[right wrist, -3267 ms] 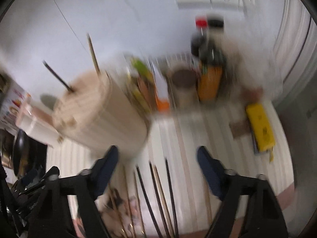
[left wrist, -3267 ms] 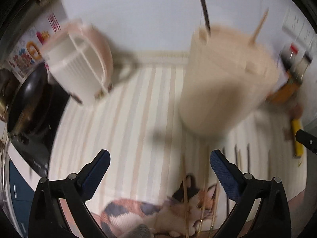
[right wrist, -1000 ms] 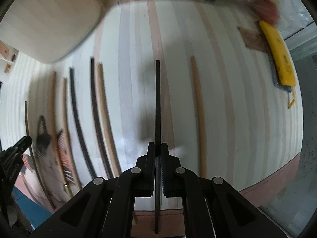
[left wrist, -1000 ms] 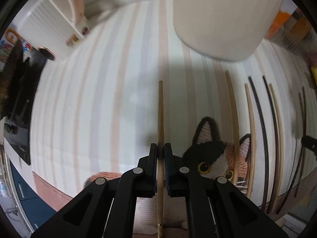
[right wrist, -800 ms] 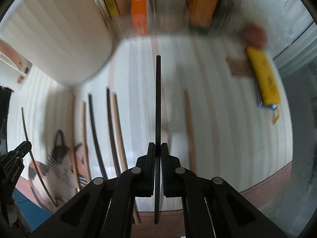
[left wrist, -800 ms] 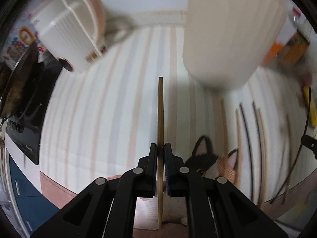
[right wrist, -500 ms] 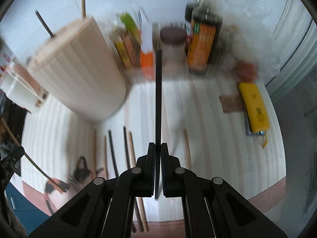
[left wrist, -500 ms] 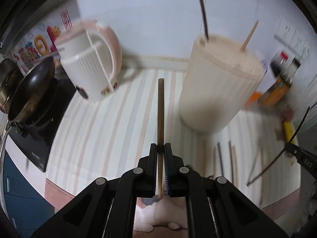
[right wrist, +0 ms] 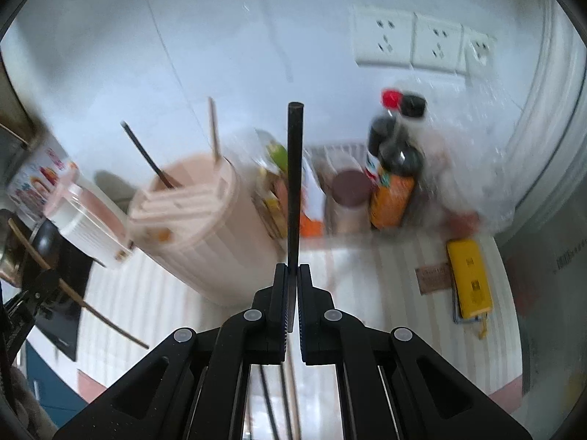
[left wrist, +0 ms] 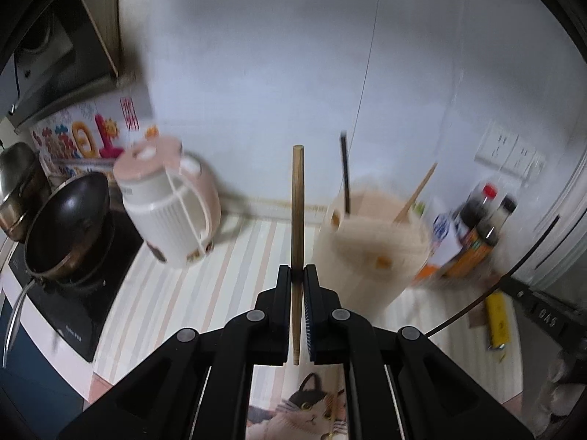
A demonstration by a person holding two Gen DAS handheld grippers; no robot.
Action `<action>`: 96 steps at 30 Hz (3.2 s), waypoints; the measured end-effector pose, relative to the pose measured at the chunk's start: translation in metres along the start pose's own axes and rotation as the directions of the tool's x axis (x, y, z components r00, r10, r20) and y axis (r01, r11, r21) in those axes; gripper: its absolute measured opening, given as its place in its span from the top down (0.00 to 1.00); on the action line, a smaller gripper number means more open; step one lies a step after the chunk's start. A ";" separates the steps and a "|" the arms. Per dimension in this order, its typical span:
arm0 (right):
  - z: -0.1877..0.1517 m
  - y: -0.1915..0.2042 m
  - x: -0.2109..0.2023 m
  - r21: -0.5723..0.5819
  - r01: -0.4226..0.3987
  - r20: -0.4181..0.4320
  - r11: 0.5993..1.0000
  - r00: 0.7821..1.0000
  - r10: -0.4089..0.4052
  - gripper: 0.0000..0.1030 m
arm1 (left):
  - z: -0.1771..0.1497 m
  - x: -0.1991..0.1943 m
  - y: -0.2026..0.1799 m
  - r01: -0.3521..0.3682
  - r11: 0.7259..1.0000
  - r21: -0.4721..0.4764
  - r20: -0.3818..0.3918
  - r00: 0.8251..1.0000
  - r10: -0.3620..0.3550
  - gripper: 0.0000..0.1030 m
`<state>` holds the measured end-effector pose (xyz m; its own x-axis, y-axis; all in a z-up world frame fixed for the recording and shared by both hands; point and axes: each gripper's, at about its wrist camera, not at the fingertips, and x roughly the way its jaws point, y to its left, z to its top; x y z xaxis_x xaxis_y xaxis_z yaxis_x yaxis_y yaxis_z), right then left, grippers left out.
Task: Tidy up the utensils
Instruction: 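Carry both chopsticks up to the beige holder and release them into it, then lower both grippers to the counter and grasp a wooden chopstick with each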
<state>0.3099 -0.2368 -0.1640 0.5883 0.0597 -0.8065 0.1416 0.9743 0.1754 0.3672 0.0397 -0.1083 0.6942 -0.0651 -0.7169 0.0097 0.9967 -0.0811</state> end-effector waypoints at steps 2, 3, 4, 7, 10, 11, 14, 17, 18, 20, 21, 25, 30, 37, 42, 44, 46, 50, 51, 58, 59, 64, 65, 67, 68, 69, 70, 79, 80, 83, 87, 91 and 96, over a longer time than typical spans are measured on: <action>0.011 0.007 -0.009 -0.001 -0.032 -0.004 0.999 0.999 0.032 0.95 | 0.014 -0.011 -0.001 0.019 1.000 -0.011 0.019 1.000 -0.019 0.96; 0.017 0.010 -0.014 0.000 -0.049 -0.002 0.999 0.999 0.049 0.95 | 0.024 -0.018 -0.002 0.032 0.999 -0.016 0.033 0.999 -0.032 0.96; 0.024 0.013 -0.019 -0.001 -0.065 0.003 0.998 0.998 0.065 0.95 | 0.031 -0.021 -0.002 0.040 0.999 -0.022 0.042 0.998 -0.039 0.96; 0.046 0.026 -0.035 -0.017 -0.094 0.033 0.995 0.995 0.094 0.95 | 0.054 -0.035 -0.006 0.066 0.997 -0.028 0.083 0.995 -0.064 0.96; 0.068 0.036 -0.050 -0.034 -0.108 0.073 0.994 0.991 0.110 0.95 | 0.076 -0.041 -0.011 0.092 0.995 -0.032 0.113 0.990 -0.087 0.96; 0.077 0.040 -0.053 -0.038 -0.113 0.089 0.993 0.989 0.116 0.95 | 0.084 -0.041 -0.013 0.100 0.994 -0.035 0.122 0.988 -0.095 0.96; 0.097 0.047 -0.057 -0.051 -0.111 0.121 0.993 0.986 0.116 0.95 | 0.105 -0.033 -0.019 0.118 0.993 -0.032 0.132 0.985 -0.113 0.96; 0.116 0.054 -0.053 -0.054 -0.101 0.146 0.993 0.983 0.108 0.95 | 0.122 -0.013 -0.026 0.132 0.991 -0.025 0.117 0.985 -0.128 0.96; 0.122 0.057 -0.048 -0.056 -0.097 0.148 0.994 0.983 0.104 0.95 | 0.124 -0.009 -0.028 0.131 0.991 -0.023 0.114 0.985 -0.127 0.96; 0.131 0.061 -0.040 -0.058 -0.090 0.143 0.994 0.985 0.098 0.95 | 0.131 0.007 -0.033 0.132 0.991 -0.013 0.095 0.987 -0.130 0.96; 0.135 0.063 -0.033 -0.058 -0.087 0.136 0.995 0.986 0.094 0.95 | 0.134 0.015 -0.034 0.131 0.991 -0.011 0.086 0.988 -0.129 0.96; 0.144 0.065 -0.006 -0.053 -0.085 0.096 0.995 0.991 0.090 0.95 | 0.139 0.049 -0.040 0.133 0.991 -0.006 0.045 0.990 -0.133 0.96; 0.146 0.067 0.024 -0.055 -0.083 0.039 0.995 0.996 0.085 0.95 | 0.139 0.079 -0.043 0.132 0.991 -0.010 0.003 0.991 -0.132 0.96; 0.145 0.067 0.045 -0.054 -0.079 -0.010 0.995 0.997 0.078 0.95 | 0.137 0.105 -0.046 0.136 0.991 0.004 -0.068 0.988 -0.135 0.96; 0.143 0.065 0.060 -0.054 -0.099 -0.093 0.994 0.991 0.093 0.94 | 0.134 0.104 -0.043 0.135 0.991 -0.021 -0.127 0.982 -0.136 0.92; 0.142 0.062 0.061 -0.039 -0.105 -0.114 0.994 0.988 0.100 0.87 | 0.131 0.092 -0.042 0.121 0.993 -0.004 -0.114 0.986 -0.121 0.90; 0.140 0.056 0.055 -0.017 -0.108 -0.102 0.994 0.989 0.105 0.61 | 0.126 0.081 -0.037 0.100 0.995 0.002 -0.101 0.990 -0.099 0.82; 0.131 0.040 0.034 0.020 -0.107 -0.065 0.994 0.992 0.108 0.55 | 0.111 0.061 -0.019 0.058 0.998 -0.023 -0.079 0.995 -0.059 0.27; 0.127 0.036 0.028 0.028 -0.102 -0.054 0.994 0.993 0.103 0.52 | 0.105 0.056 -0.015 0.053 0.998 -0.024 -0.069 0.996 -0.054 0.27; 0.072 -0.003 0.001 0.082 -0.007 -0.009 0.997 1.000 0.008 0.31 | 0.043 0.057 0.002 -0.039 0.999 -0.006 -0.108 0.993 0.038 0.00; 0.061 -0.007 0.001 0.086 0.008 -0.012 0.996 1.000 -0.007 0.31 | 0.037 0.060 0.001 -0.048 0.999 0.000 -0.116 0.992 0.048 0.00; 0.015 -0.025 0.018 0.080 0.069 -0.052 0.994 0.997 -0.065 0.17 | -0.017 0.083 -0.002 -0.074 0.997 0.033 -0.214 0.974 0.079 0.00; 0.007 -0.028 0.024 0.079 0.069 -0.069 0.995 0.996 -0.063 0.17 | -0.028 0.088 -0.003 -0.078 0.996 0.042 -0.233 0.969 0.086 0.00; -0.012 -0.033 0.039 0.083 0.066 -0.122 0.994 0.991 -0.056 0.17 | -0.048 0.097 -0.007 -0.084 0.995 0.061 -0.264 0.960 0.097 0.00; -0.022 -0.035 0.046 0.083 0.060 -0.144 0.995 0.989 -0.047 0.17 | -0.063 0.104 -0.010 -0.090 0.993 0.075 -0.286 0.952 0.108 0.00; -0.032 -0.037 0.053 0.082 0.059 -0.164 0.995 0.985 -0.045 0.20 | -0.072 0.108 -0.011 -0.094 0.992 0.080 -0.303 0.946 0.115 0.00; -0.044 -0.037 0.064 0.076 0.061 -0.196 0.995 0.980 -0.045 0.31 | -0.083 0.115 -0.013 -0.094 0.992 0.086 -0.330 0.937 0.118 0.00; -0.126 -0.040 0.149 0.100 0.009 -0.455 0.995 0.890 0.038 0.73 | -0.170 0.186 -0.034 -0.001 0.998 0.063 -0.585 0.810 0.038 0.41; -0.130 -0.041 0.153 0.106 0.004 -0.467 0.994 0.883 0.046 0.73 | -0.177 0.193 -0.036 0.012 0.999 0.051 -0.606 0.795 0.021 0.49; -0.139 -0.041 0.163 0.120 0.000 -0.495 0.993 0.867 0.060 0.73 | -0.187 0.207 -0.046 0.038 0.997 0.060 -0.634 0.773 0.009 0.65; -0.143 -0.041 0.170 0.128 -0.013 -0.509 0.992 0.857 0.077 0.73 | -0.183 0.211 -0.052 0.028 0.991 0.128 -0.607 0.793 0.056 0.98; -0.151 -0.034 0.184 0.079 -0.018 -0.538 0.997 0.841 0.058 0.73 | -0.186 0.210 -0.037 0.002 0.990 0.142 -0.601 0.794 0.085 0.98; -0.161 -0.038 0.187 0.015 0.060 -0.549 0.998 0.835 -0.042 0.94 | -0.190 0.201 -0.015 -0.017 0.989 0.146 -0.614 0.783 0.104 0.98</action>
<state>0.2860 -0.2281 -0.4128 0.0485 0.1282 -0.9906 0.1890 0.9726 0.1352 0.3699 0.0024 -0.3833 0.1028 0.0226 -0.9944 0.1028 0.9941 0.0332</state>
